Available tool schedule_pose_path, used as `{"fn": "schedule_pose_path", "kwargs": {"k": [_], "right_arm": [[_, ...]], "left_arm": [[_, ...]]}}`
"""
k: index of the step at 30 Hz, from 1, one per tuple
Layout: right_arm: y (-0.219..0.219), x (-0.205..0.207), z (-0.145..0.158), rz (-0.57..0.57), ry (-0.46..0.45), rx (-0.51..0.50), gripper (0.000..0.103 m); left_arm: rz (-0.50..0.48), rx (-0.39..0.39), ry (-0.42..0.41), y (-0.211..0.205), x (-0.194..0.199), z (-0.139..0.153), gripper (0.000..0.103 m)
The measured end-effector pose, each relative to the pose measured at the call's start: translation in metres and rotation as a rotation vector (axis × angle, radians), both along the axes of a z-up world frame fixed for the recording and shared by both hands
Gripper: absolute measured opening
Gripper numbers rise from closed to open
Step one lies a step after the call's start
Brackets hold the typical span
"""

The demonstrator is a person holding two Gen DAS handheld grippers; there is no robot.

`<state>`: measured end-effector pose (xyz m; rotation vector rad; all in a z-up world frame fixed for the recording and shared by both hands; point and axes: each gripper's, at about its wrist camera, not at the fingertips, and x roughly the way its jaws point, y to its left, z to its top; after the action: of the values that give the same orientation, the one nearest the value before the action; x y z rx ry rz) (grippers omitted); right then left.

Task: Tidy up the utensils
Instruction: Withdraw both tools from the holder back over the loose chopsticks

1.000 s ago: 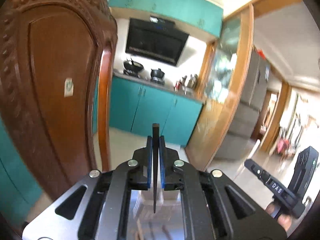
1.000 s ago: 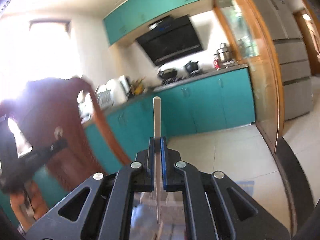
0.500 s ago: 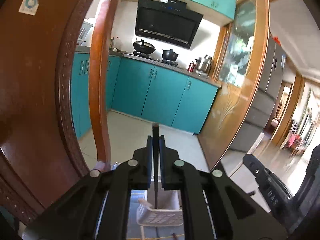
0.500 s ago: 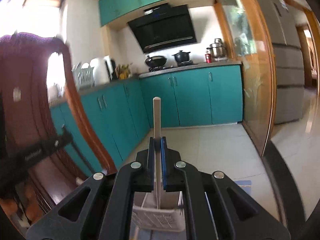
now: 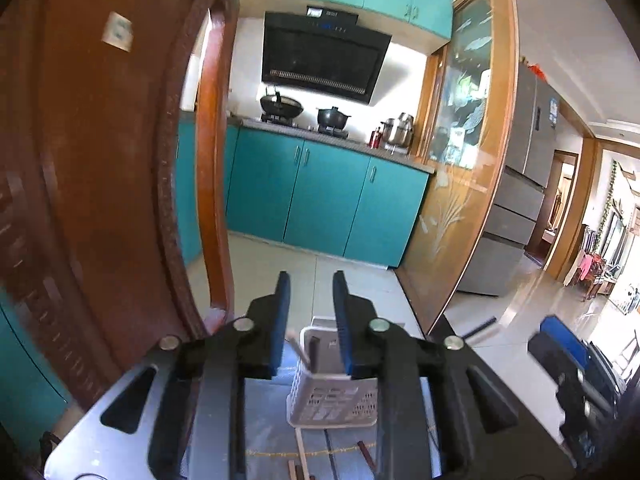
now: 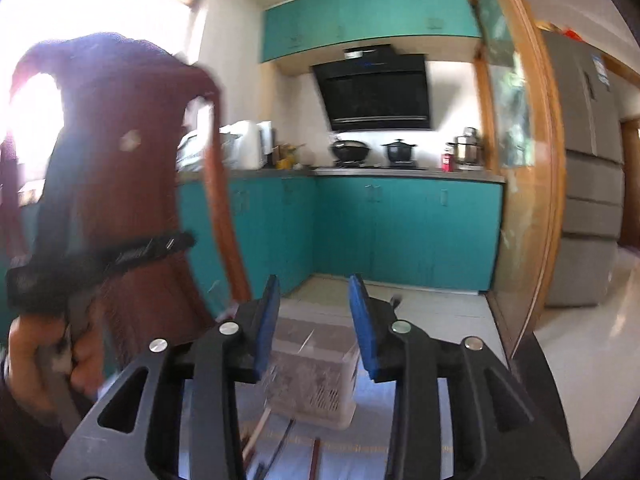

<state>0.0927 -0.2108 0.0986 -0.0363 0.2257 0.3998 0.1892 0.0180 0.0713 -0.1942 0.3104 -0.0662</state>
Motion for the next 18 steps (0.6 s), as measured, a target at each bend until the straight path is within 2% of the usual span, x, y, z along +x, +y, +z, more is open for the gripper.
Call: {"fn": "schedule_pose_path", "kwargs": {"k": [2, 3, 4, 6, 9, 12, 14, 16, 17, 18], "right_arm": [[0.006, -0.002, -0.022, 0.022, 0.087, -0.058, 0.04], [0.012, 0.006, -0.044, 0.018, 0.193, -0.12, 0.04], [0.016, 0.014, -0.058, 0.005, 0.263, -0.161, 0.04], [0.022, 0.036, -0.1, -0.049, 0.464, -0.246, 0.04], [0.019, 0.061, -0.14, -0.107, 0.691, -0.255, 0.04], [0.012, 0.073, -0.158, -0.151, 0.796, -0.233, 0.04], [0.011, 0.074, -0.16, -0.168, 0.795, -0.239, 0.04], [0.013, 0.073, -0.16, -0.169, 0.793, -0.246, 0.041], [0.015, 0.072, -0.161, -0.165, 0.794, -0.248, 0.042], [0.017, 0.072, -0.162, -0.162, 0.794, -0.254, 0.043]], "left_arm": [[-0.006, 0.039, 0.012, -0.001, -0.017, -0.016, 0.024], [-0.015, 0.057, 0.031, -0.002, -0.02, -0.024, 0.024], [-0.029, 0.09, 0.096, -0.006, -0.02, -0.042, 0.024], [-0.042, 0.114, 0.26, -0.009, -0.011, -0.082, 0.024], [-0.116, 0.045, 0.541, -0.008, 0.007, -0.141, 0.023], [-0.147, 0.047, 0.744, -0.015, 0.015, -0.186, 0.023], [-0.159, 0.074, 0.81, -0.02, 0.016, -0.201, 0.024], [-0.173, 0.075, 0.816, -0.023, 0.013, -0.205, 0.027], [-0.176, 0.092, 0.814, -0.025, 0.012, -0.204, 0.035], [-0.182, 0.105, 0.814, -0.027, 0.011, -0.205, 0.038]]}}
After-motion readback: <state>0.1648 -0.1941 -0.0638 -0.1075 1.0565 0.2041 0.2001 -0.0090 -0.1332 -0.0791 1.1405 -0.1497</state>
